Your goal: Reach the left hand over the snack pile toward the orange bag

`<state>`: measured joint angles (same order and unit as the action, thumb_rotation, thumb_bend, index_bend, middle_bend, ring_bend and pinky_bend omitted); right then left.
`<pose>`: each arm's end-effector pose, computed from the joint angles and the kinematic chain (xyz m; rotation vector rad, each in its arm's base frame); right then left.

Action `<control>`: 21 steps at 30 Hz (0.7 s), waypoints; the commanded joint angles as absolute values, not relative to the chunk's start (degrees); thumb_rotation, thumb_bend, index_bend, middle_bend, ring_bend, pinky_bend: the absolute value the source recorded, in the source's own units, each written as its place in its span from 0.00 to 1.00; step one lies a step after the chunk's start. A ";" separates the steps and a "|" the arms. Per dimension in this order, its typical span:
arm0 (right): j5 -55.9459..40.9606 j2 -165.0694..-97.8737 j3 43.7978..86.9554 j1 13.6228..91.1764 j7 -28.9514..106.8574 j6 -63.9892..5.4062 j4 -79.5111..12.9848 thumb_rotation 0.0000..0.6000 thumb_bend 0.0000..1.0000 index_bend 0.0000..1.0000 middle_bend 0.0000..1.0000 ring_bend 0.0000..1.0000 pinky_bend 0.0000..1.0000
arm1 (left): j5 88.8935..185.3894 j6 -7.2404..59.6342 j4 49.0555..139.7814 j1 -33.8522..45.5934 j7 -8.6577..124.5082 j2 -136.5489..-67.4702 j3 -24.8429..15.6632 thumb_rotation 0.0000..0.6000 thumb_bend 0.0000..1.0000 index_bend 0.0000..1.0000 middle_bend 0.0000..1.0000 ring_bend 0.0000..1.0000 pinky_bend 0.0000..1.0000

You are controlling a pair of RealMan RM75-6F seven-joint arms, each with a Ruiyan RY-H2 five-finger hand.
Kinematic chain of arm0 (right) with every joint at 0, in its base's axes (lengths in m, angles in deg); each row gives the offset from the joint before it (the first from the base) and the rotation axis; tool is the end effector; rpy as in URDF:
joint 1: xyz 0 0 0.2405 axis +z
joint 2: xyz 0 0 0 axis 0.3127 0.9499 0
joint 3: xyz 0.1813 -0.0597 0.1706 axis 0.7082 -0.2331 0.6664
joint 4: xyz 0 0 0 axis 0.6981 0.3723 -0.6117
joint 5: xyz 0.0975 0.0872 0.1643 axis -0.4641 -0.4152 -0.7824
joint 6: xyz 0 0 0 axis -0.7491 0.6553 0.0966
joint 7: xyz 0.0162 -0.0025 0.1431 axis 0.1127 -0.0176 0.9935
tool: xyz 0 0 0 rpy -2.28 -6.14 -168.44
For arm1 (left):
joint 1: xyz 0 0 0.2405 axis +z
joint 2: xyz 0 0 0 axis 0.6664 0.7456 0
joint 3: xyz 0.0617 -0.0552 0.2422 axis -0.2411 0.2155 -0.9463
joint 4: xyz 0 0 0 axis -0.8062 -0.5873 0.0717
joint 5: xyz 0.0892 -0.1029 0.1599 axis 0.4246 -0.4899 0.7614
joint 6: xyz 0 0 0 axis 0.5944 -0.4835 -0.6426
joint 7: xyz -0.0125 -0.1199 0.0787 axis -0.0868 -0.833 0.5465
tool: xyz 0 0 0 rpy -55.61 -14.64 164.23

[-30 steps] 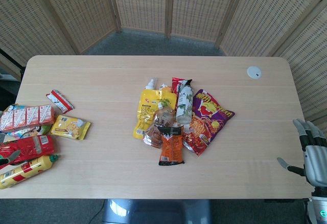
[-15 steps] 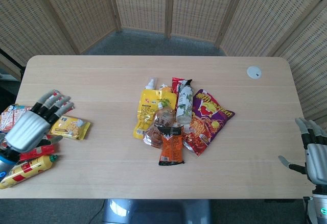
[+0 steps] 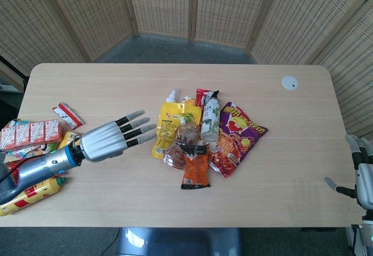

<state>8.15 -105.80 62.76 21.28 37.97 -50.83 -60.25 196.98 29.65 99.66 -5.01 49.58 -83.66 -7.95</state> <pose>-0.3020 -0.1854 0.1990 1.2034 -0.9459 0.9263 -0.1283 0.3366 0.1073 -2.3682 0.0446 -1.1142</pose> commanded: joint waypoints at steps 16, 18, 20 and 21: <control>6.91 -104.36 63.63 20.45 43.26 -50.85 -59.63 1.00 0.00 0.00 0.00 0.00 0.00 | 200.94 17.65 88.68 -24.59 45.72 -99.15 -13.58 1.00 0.00 0.00 0.00 0.00 0.00; 6.87 -104.10 63.64 20.27 44.02 -50.86 -59.59 1.00 0.00 0.00 0.00 0.00 0.00 | 201.02 16.78 87.52 -25.69 45.92 -100.71 -14.42 1.00 0.00 0.00 0.00 0.00 0.00; 6.85 -103.81 63.63 20.10 44.84 -50.84 -59.50 1.00 0.00 0.00 0.00 0.00 0.00 | 200.83 15.74 86.25 -26.88 46.08 -102.73 -15.22 1.00 0.00 0.00 0.00 0.00 0.00; 6.85 -103.70 63.64 20.02 45.11 -50.88 -59.48 1.00 0.00 0.00 0.00 0.00 0.00 | 200.73 15.29 85.69 -27.41 46.18 -103.59 -15.50 1.00 0.00 0.00 0.00 0.00 0.00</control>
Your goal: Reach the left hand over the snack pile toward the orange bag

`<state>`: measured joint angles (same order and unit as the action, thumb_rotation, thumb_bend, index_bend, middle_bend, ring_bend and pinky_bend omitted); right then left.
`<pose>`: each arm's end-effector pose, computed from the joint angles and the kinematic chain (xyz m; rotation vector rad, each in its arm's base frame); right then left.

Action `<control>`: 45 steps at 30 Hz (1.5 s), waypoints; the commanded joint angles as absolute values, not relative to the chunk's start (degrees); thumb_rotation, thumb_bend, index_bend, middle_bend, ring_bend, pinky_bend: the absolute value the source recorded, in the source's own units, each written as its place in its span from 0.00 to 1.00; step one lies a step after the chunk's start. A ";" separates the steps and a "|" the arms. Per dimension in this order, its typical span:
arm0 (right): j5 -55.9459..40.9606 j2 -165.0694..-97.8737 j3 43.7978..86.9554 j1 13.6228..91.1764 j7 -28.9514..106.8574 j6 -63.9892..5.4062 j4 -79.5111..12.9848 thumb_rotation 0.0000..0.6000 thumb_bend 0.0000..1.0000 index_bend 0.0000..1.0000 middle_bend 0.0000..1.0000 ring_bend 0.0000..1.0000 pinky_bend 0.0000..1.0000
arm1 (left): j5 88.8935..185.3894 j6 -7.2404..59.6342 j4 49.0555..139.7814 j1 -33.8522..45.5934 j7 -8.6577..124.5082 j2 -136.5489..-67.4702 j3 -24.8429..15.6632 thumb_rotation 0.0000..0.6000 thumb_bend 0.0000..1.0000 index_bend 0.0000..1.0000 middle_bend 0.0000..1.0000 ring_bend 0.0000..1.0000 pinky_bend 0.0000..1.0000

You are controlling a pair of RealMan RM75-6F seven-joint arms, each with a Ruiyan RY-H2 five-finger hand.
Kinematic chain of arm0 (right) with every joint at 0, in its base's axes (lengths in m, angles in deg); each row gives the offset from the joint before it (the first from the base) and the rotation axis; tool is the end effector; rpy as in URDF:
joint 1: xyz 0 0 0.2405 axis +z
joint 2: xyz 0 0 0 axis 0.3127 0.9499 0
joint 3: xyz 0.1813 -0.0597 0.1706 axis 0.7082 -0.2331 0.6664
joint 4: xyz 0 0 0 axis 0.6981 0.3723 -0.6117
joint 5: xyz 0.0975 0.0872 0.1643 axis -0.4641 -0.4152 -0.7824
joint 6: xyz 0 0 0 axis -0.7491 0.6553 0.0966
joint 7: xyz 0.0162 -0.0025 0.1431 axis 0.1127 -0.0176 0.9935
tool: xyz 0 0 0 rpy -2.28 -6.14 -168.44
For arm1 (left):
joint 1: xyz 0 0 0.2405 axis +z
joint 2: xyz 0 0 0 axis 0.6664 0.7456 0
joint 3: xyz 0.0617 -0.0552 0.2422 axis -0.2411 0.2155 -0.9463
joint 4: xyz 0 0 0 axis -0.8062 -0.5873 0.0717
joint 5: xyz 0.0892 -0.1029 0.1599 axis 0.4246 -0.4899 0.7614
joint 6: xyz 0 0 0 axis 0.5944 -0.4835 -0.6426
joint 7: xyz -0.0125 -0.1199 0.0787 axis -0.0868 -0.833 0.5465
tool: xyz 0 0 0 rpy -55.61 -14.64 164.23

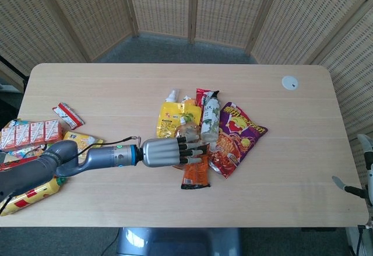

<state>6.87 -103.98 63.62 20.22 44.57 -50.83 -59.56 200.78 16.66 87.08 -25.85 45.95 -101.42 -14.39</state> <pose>-0.3102 -0.1824 0.2136 1.1352 -0.9935 0.9752 -0.0528 0.3606 -0.0126 -2.7029 0.3198 -0.9453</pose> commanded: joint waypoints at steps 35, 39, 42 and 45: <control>7.32 -102.28 63.88 19.28 49.30 -51.08 -59.34 1.00 0.00 0.00 0.00 0.00 0.00 | 192.73 8.03 71.23 -37.52 51.39 -123.71 -21.29 1.00 0.03 0.53 0.35 0.26 0.41; 7.42 -102.20 63.92 19.25 49.44 -51.16 -59.42 1.00 0.00 0.00 0.00 0.00 0.00 | 191.95 8.53 70.66 -37.27 52.06 -124.30 -21.82 1.00 0.05 0.67 0.50 0.40 0.52; 7.46 -102.21 63.93 19.21 49.40 -51.25 -59.39 1.00 0.00 0.00 0.00 0.00 0.00 | 191.48 9.89 70.68 -36.95 52.72 -124.36 -21.87 1.00 0.07 0.75 0.59 0.48 0.58; 7.53 -102.20 63.88 19.21 49.30 -51.22 -59.45 1.00 0.00 0.00 0.00 0.00 0.00 | 190.82 11.65 71.40 -36.61 53.30 -123.70 -21.48 1.00 0.08 0.78 0.62 0.51 0.60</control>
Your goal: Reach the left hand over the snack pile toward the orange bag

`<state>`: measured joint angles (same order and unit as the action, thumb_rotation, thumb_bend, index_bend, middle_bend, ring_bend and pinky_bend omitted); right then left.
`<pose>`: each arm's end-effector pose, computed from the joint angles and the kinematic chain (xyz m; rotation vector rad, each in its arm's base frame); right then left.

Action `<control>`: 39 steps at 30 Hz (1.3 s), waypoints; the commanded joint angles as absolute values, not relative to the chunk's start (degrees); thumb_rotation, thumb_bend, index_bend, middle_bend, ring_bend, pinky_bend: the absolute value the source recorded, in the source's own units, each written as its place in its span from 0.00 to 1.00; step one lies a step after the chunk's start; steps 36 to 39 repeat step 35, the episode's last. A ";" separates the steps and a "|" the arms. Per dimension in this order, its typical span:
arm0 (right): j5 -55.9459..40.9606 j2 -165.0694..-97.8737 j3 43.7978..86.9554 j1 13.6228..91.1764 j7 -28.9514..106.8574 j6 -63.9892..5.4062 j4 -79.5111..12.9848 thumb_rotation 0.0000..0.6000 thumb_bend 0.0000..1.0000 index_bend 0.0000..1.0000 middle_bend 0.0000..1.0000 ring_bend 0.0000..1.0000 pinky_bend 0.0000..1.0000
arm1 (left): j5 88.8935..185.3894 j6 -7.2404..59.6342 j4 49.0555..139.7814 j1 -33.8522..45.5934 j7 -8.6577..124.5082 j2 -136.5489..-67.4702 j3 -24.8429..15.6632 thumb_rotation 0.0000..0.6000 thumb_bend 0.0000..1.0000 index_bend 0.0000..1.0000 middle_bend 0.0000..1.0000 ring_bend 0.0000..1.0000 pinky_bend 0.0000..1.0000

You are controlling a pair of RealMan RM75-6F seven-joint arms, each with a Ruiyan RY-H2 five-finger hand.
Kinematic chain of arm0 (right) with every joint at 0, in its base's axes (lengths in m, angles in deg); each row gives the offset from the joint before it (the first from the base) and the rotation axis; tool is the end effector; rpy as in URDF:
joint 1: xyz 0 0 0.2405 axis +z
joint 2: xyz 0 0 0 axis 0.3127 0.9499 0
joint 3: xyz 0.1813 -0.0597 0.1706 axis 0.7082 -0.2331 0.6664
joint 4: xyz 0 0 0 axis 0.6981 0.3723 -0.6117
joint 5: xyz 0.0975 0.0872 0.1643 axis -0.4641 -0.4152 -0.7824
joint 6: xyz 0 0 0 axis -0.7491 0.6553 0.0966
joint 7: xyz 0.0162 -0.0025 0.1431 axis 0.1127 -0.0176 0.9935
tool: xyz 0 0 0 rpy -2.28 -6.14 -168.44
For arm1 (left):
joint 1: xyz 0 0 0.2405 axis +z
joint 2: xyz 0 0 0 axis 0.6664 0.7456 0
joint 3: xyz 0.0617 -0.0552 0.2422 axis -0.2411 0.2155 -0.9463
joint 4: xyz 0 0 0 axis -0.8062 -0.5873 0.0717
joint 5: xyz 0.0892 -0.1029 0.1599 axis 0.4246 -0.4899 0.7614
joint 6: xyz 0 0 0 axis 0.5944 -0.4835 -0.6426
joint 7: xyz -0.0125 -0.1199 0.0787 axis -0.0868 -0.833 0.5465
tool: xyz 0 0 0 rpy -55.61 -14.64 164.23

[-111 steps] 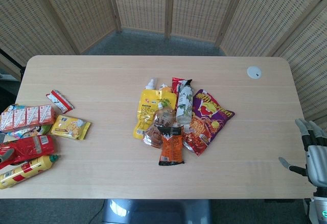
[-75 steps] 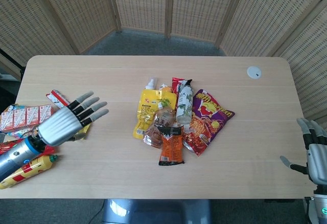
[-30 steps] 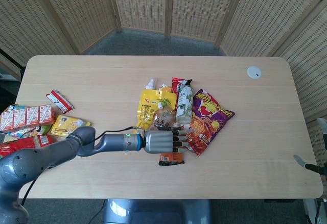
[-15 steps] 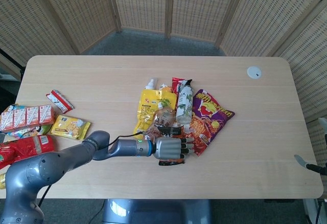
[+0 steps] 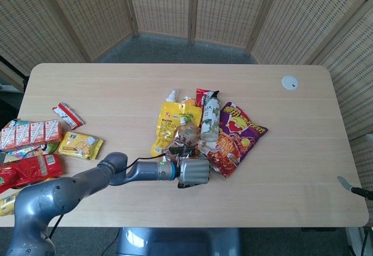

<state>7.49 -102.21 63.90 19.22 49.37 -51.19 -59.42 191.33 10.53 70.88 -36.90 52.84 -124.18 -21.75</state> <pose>-0.3122 -0.1781 0.2246 1.1087 -1.0166 1.0192 -0.0107 0.3386 -0.1338 -2.7805 0.5357 -0.8193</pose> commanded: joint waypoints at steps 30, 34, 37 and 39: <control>9.88 -103.05 63.15 19.61 45.45 -52.01 -61.54 1.00 0.00 0.00 0.00 0.00 0.00 | 180.29 21.43 102.81 -30.63 67.73 -89.91 -10.57 1.00 0.09 0.77 0.61 0.52 0.60; 10.27 -102.99 63.00 19.55 45.45 -52.19 -61.73 1.00 0.00 0.00 0.00 0.00 0.00 | 179.89 20.83 104.35 -30.02 68.94 -88.53 -10.01 1.00 0.09 0.77 0.61 0.52 0.60; 10.32 -103.00 62.96 19.56 45.45 -52.16 -61.74 1.00 0.00 0.00 0.00 0.00 0.00 | 179.95 20.70 104.52 -29.92 69.16 -88.43 -9.98 1.00 0.09 0.77 0.61 0.52 0.60; 10.32 -103.00 62.96 19.56 45.45 -52.16 -61.74 1.00 0.00 0.00 0.00 0.00 0.00 | 179.95 20.70 104.52 -29.92 69.16 -88.43 -9.98 1.00 0.09 0.77 0.61 0.52 0.60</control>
